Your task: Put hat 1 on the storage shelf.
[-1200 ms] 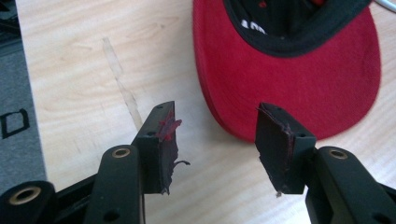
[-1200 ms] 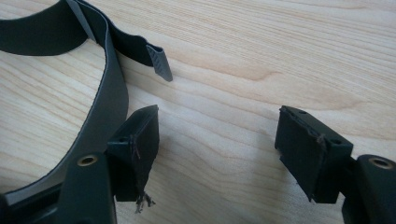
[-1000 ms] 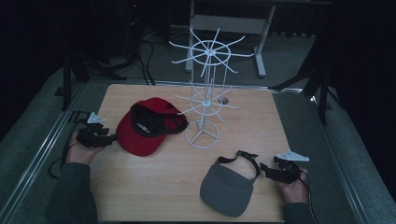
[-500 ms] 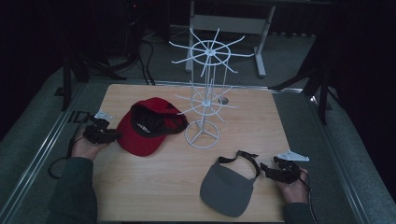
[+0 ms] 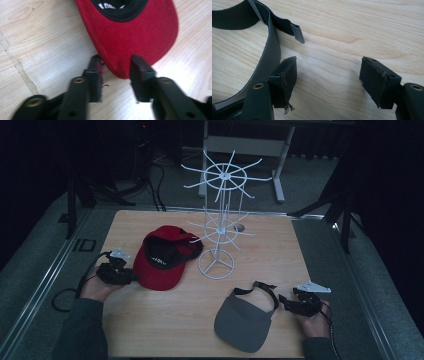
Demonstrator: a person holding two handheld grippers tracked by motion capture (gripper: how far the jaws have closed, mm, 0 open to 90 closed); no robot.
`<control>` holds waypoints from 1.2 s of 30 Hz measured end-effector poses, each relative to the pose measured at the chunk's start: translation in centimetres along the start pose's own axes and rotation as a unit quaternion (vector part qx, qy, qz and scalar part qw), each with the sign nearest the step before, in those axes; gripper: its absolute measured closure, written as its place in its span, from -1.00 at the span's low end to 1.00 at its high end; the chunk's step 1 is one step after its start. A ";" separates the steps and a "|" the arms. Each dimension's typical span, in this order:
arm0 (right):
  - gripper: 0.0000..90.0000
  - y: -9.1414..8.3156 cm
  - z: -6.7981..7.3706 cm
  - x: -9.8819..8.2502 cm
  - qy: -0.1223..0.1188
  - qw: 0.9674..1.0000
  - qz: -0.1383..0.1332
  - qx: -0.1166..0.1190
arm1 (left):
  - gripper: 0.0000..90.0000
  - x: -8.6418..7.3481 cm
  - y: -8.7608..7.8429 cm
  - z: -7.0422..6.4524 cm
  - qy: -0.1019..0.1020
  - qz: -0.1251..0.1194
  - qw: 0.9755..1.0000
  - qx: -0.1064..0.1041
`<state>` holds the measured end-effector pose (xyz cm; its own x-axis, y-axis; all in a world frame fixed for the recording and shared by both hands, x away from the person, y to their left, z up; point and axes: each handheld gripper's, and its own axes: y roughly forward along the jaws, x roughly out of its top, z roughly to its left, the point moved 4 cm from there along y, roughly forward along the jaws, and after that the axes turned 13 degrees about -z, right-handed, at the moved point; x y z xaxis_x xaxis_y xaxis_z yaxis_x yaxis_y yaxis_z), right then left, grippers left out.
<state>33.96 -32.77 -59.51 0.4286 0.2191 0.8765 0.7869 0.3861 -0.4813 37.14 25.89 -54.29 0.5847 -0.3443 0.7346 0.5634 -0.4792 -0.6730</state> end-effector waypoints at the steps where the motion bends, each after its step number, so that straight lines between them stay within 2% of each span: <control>1: -0.33 0.0 0.0 0.0 0.000 1.000 0.000 0.000 | 0.31 0.1 0.3 0.0 -0.005 0.001 1.000 -0.008; 8: -0.34 0.0 0.0 0.0 0.000 1.000 0.000 0.000 | 0.22 0.6 2.2 0.1 0.000 0.027 0.999 -0.039; 13: -0.34 0.0 0.0 0.0 0.000 1.000 0.000 0.001 | 0.24 0.5 3.4 0.2 -0.004 0.050 0.997 -0.056; 14: -0.34 0.0 0.0 0.0 0.000 1.000 0.000 0.001 | 0.28 0.4 3.5 0.2 0.001 0.054 0.997 -0.058; 15: -0.34 0.0 0.0 0.0 0.000 1.000 0.000 0.001 | 0.28 0.4 3.5 0.2 -0.002 0.055 0.997 -0.058; 17: -0.34 0.0 0.0 0.0 0.000 1.000 0.000 0.001 | 0.31 0.2 3.7 0.5 -0.024 0.062 0.996 -0.060; 19: -0.34 0.0 0.0 0.0 0.000 1.000 0.000 0.001 | 0.38 0.0 3.6 0.5 -0.032 0.053 0.996 -0.071; 24: -0.34 0.0 0.0 0.0 -0.001 1.000 0.000 0.001 | 0.61 -0.1 2.7 0.0 -0.026 0.029 0.996 -0.085; 29: -0.34 0.0 0.0 0.0 -0.001 1.000 0.000 0.001 | 0.75 -0.6 1.8 -0.4 -0.023 -0.006 0.996 -0.086; 32: -0.34 0.0 0.0 0.0 0.000 1.000 0.000 0.001 | 0.86 -0.7 1.1 -0.7 -0.015 -0.031 0.996 -0.082; 34: -0.34 0.0 0.0 0.0 -0.001 1.000 0.000 0.001 | 0.90 -0.7 0.7 -0.9 -0.001 -0.043 0.997 -0.071; 36: -0.34 0.0 0.0 0.0 0.000 1.000 0.000 0.001 | 0.91 -0.7 0.3 -0.8 0.000 -0.059 0.997 -0.054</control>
<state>33.95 -32.75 -59.52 0.4287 0.2203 0.8762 0.7855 0.3882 -0.4819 36.41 25.32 -54.92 0.5173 -0.2802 0.8086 0.5630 -0.6002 -0.5681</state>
